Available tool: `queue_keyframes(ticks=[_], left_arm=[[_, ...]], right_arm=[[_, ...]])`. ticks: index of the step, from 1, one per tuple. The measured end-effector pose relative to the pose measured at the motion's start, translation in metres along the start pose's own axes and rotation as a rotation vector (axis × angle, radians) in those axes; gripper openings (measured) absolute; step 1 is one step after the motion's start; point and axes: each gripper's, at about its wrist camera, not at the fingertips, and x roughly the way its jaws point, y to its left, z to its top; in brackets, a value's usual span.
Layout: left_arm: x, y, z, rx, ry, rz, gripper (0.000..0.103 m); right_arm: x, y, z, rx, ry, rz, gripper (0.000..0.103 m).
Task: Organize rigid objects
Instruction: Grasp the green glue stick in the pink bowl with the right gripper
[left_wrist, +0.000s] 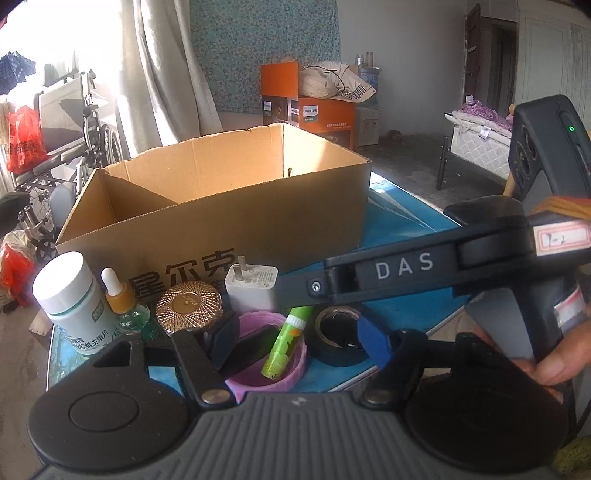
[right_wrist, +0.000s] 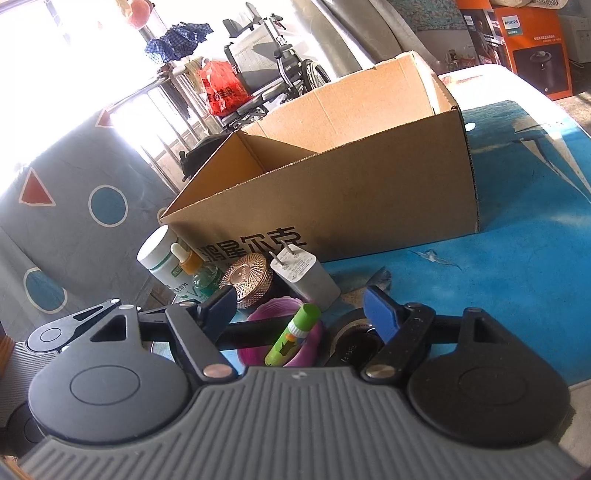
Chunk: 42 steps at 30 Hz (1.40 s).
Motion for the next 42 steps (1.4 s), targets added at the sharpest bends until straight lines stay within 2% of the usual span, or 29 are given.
queue_keyframes(ticks=[1,3,5,9,13,22,27,29,38,42], left_arm=[[0.003,0.000,-0.001,0.002,0.009,0.000,0.060],[0.007,0.000,-0.002,0.000,0.026,-0.001,0.056],[0.008,0.003,-0.002,-0.013,0.034,-0.004,0.043],[0.011,0.007,-0.001,-0.028,0.052,0.000,0.030],[0.015,0.007,-0.001,-0.027,0.060,-0.006,0.026],[0.020,0.004,-0.001,0.001,0.057,0.028,0.026],[0.021,0.006,-0.003,0.004,0.057,0.051,0.025],[0.020,0.006,-0.004,0.012,0.044,0.063,0.020],[0.017,0.006,-0.005,0.026,0.018,0.070,0.017],[0.005,0.006,-0.002,0.031,-0.023,0.072,0.017]], right_arm=[[0.003,-0.001,-0.001,0.005,0.008,0.005,0.061],[0.009,-0.005,-0.003,0.017,0.025,0.017,0.051],[0.014,-0.010,-0.004,0.031,0.033,0.030,0.047],[0.023,-0.013,-0.005,0.039,0.044,0.042,0.036],[0.030,-0.018,-0.007,0.053,0.061,0.060,0.019],[0.016,-0.003,-0.008,-0.016,0.012,0.143,0.014],[0.018,-0.001,-0.009,-0.022,0.026,0.177,0.014],[0.018,-0.003,-0.010,-0.011,0.031,0.192,0.014],[0.024,-0.006,-0.009,0.028,0.043,0.208,0.016],[0.018,0.000,-0.006,0.009,0.023,0.208,0.016]])
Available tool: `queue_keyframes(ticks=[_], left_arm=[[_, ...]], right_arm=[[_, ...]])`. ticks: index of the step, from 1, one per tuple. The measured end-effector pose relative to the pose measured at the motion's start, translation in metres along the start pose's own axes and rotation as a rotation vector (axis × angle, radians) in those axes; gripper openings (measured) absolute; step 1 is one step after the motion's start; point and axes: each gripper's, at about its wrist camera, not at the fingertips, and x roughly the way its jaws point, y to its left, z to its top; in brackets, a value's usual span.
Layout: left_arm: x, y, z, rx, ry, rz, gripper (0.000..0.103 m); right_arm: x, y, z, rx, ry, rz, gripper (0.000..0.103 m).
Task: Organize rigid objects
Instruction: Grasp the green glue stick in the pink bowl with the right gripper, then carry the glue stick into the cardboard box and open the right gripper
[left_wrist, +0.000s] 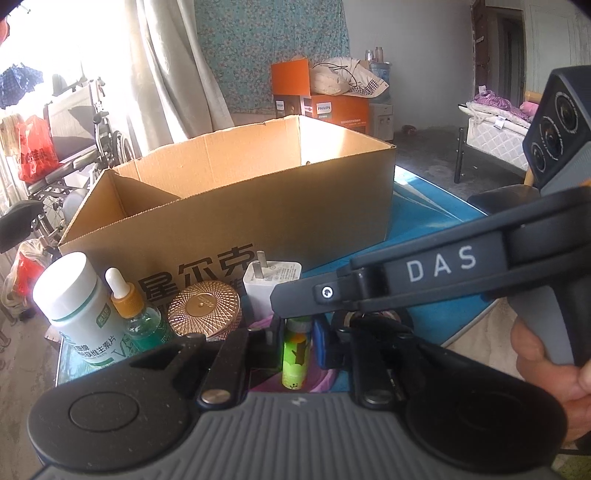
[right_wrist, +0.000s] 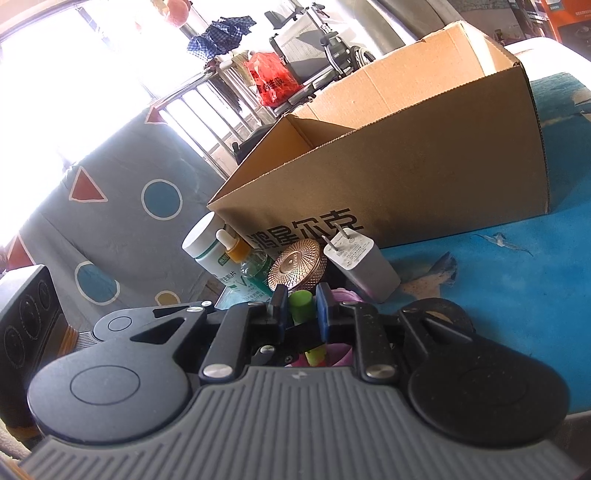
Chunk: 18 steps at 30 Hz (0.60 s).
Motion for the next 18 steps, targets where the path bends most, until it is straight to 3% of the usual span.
queue_keyframes(ticks=[6,11,16,18], left_arm=[[-0.028,0.005,0.018,-0.009,-0.091,0.009,0.017],[-0.052,0.030,0.057,-0.037,-0.184,0.026,0.016],[-0.044,0.084,0.108,-0.150,-0.159,-0.047,0.017],[-0.029,0.102,0.125,-0.172,-0.126,-0.045,0.017]], right_arm=[[-0.017,0.028,0.015,-0.079,-0.032,-0.014,0.016],[-0.034,0.065,0.052,-0.201,-0.095,0.023,0.015],[-0.023,0.090,0.109,-0.282,-0.098,0.050,0.015],[-0.006,0.093,0.139,-0.267,-0.067,0.054,0.015]])
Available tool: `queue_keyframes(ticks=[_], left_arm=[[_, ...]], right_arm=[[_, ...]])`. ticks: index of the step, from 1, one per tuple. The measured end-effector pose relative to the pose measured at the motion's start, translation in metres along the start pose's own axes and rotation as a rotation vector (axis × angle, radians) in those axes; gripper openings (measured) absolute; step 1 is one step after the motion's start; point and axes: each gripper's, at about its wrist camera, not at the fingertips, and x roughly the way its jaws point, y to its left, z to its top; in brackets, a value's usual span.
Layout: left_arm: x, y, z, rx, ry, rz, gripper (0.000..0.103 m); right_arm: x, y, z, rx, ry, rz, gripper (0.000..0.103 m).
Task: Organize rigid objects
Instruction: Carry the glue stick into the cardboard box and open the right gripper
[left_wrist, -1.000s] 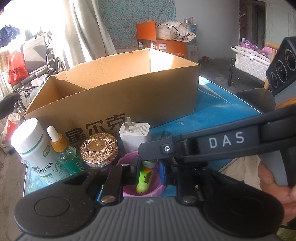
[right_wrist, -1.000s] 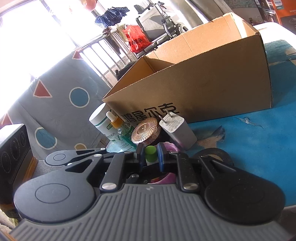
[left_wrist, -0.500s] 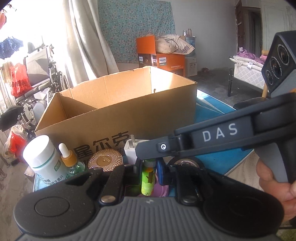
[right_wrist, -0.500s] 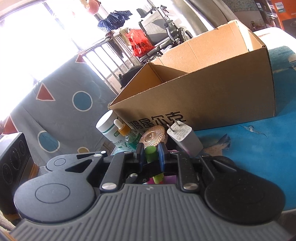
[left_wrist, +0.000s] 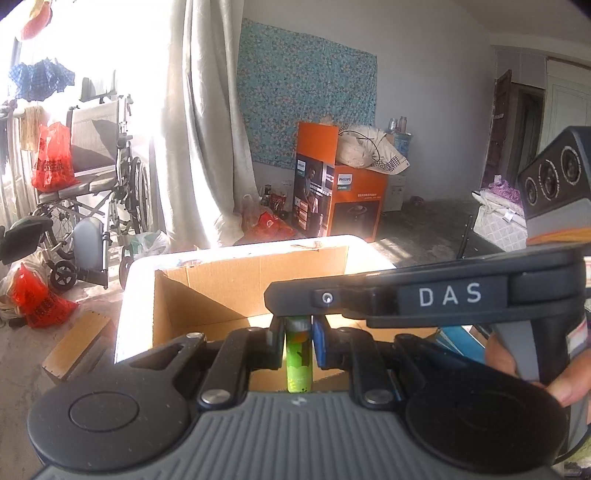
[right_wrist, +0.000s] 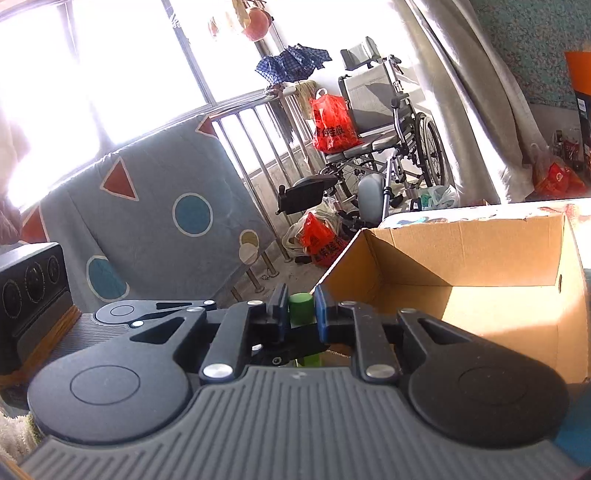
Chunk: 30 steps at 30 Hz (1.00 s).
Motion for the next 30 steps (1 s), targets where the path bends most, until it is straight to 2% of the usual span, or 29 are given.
queue_keyframes(ticks=[3,7,11,15,17,20,23,30], left_arm=[[0.036,0.024,0.018,-0.021,0.081,0.027,0.017],[0.090,0.052,0.022,-0.059,0.232,0.054,0.017],[0.132,0.070,0.012,-0.058,0.346,0.082,0.017],[0.150,0.081,0.004,-0.073,0.407,0.095,0.018],[0.151,0.086,0.002,-0.074,0.406,0.111,0.030],[0.144,0.086,0.005,-0.053,0.373,0.144,0.036],[0.132,0.086,0.012,-0.054,0.329,0.162,0.042],[0.094,0.083,0.021,-0.065,0.201,0.177,0.049]], right_arm=[[0.037,-0.017,0.034,0.040,0.072,-0.003,0.014],[0.101,-0.054,0.060,0.128,0.220,-0.029,0.014],[0.160,-0.087,0.056,0.206,0.371,-0.050,0.014],[0.204,-0.112,0.047,0.265,0.485,-0.044,0.014],[0.223,-0.125,0.042,0.283,0.541,-0.046,0.014],[0.253,-0.138,0.033,0.284,0.621,-0.081,0.014],[0.276,-0.144,0.029,0.283,0.660,-0.095,0.015],[0.309,-0.134,0.030,0.199,0.634,-0.105,0.017]])
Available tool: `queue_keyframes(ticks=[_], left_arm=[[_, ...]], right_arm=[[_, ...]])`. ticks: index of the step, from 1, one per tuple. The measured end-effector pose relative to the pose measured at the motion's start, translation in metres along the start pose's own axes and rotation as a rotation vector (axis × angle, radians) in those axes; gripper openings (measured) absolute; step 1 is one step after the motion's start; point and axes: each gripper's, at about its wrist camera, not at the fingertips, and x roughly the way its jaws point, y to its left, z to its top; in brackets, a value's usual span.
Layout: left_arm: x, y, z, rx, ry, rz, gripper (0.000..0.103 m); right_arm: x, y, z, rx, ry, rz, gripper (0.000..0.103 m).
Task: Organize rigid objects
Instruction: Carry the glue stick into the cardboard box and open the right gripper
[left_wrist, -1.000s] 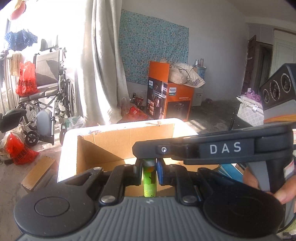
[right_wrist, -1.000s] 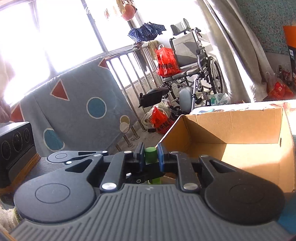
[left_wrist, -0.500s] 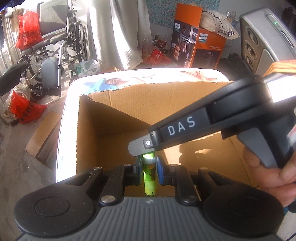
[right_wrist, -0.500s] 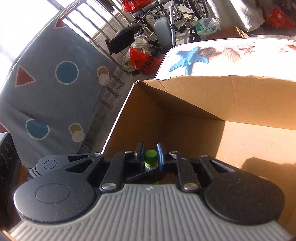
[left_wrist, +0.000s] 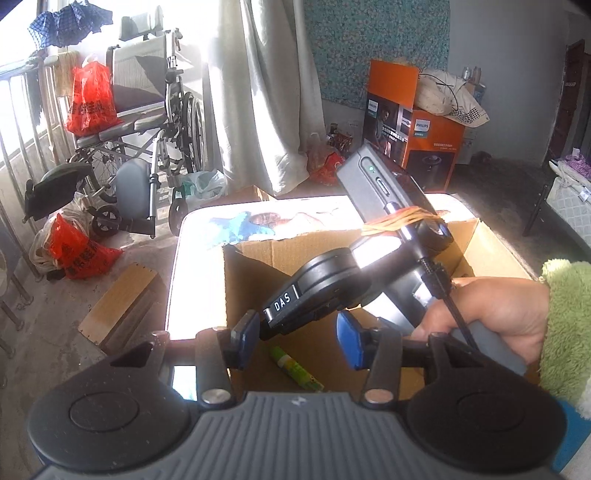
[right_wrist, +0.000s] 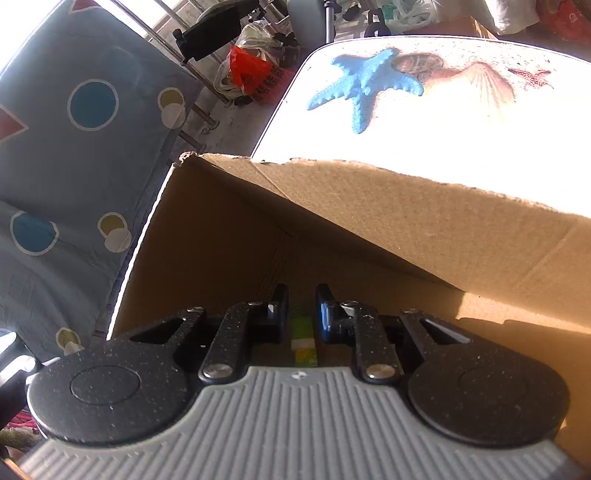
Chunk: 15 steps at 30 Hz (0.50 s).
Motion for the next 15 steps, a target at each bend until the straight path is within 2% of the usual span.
queue_keyframes(ticks=[3,7,10,15], left_arm=[[-0.019,0.002,-0.001,-0.022,-0.044,-0.013,0.051],[-0.053,0.002,-0.011,-0.039,-0.116,-0.039,0.056],[-0.079,0.001,-0.021,-0.044,-0.164,-0.064,0.058],[-0.115,-0.003,-0.044,-0.048,-0.238,-0.108,0.063]], right_arm=[[-0.004,0.002,-0.001,0.009,-0.007,0.006,0.029],[-0.041,0.005,-0.011,-0.002,-0.073,0.010,0.029],[-0.089,0.013,-0.028,-0.011,-0.154,0.035,0.029],[-0.187,0.022,-0.092,-0.046,-0.294,0.071,0.029]])
